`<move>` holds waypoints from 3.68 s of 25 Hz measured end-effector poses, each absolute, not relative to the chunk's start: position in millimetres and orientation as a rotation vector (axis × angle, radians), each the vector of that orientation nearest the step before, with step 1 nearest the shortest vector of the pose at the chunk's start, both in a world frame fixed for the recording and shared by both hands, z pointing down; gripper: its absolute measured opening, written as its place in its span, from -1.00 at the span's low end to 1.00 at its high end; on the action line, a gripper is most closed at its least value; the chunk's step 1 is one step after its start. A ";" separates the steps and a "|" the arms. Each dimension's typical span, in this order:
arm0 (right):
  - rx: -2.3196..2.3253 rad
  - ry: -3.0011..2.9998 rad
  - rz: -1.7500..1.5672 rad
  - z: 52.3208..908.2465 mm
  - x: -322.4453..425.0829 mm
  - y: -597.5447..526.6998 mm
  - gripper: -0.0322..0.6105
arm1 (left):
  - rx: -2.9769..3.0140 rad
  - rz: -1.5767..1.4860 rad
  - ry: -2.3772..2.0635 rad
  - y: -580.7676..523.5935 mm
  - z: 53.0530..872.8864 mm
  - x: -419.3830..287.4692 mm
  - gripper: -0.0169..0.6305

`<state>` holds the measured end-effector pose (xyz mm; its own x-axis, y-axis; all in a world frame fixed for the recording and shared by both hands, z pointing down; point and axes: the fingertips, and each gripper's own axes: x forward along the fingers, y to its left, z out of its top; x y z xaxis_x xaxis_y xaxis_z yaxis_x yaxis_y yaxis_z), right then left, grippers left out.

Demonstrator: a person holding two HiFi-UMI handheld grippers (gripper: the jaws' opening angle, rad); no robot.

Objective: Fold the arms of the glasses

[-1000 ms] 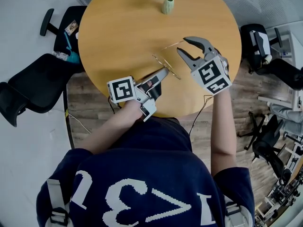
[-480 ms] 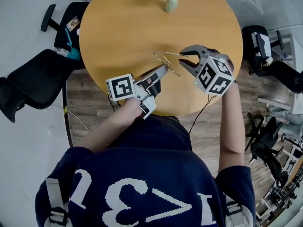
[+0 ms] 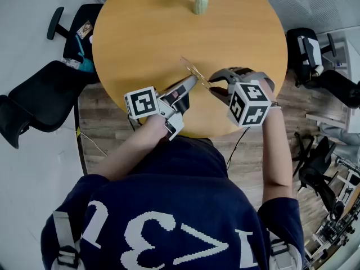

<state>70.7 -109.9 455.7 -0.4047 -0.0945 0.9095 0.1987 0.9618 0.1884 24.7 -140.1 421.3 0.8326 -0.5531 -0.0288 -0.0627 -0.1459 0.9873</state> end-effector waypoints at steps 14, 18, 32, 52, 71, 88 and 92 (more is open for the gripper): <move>0.893 -2.455 0.067 386.3 88.3 -189.7 -0.76 | 1.591 -0.501 -0.639 -163.2 458.2 0.8 -0.89; 1.103 -2.665 0.347 378.3 100.2 -201.1 -0.79 | 1.506 -0.505 -0.720 -177.2 488.3 -6.6 -0.89; 1.257 -2.646 0.531 416.9 126.6 -198.9 -0.80 | 1.275 -0.387 -0.863 -214.4 590.6 7.8 -0.89; 1.283 -2.611 0.533 423.8 137.6 -193.3 -0.80 | 1.360 -0.310 -0.877 -245.7 597.9 32.2 -0.89; 1.580 -2.564 0.112 322.3 126.4 -197.4 -0.80 | 2.542 0.007 -1.176 -234.7 376.6 -40.5 -0.90; 1.688 -2.594 -0.055 266.5 117.3 -179.6 -0.80 | 2.708 0.011 -1.444 -210.5 302.8 -94.6 -0.90; 1.707 -2.599 -0.064 262.8 118.7 -177.1 -0.80 | 2.708 -0.002 -1.455 -207.4 299.8 -96.0 -0.90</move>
<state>118.7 -177.1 262.8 -0.3972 -0.9177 0.0041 -0.9164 0.3969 0.0521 -96.0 -207.4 299.8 0.5526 -0.8329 0.0304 -0.8328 -0.5504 0.0599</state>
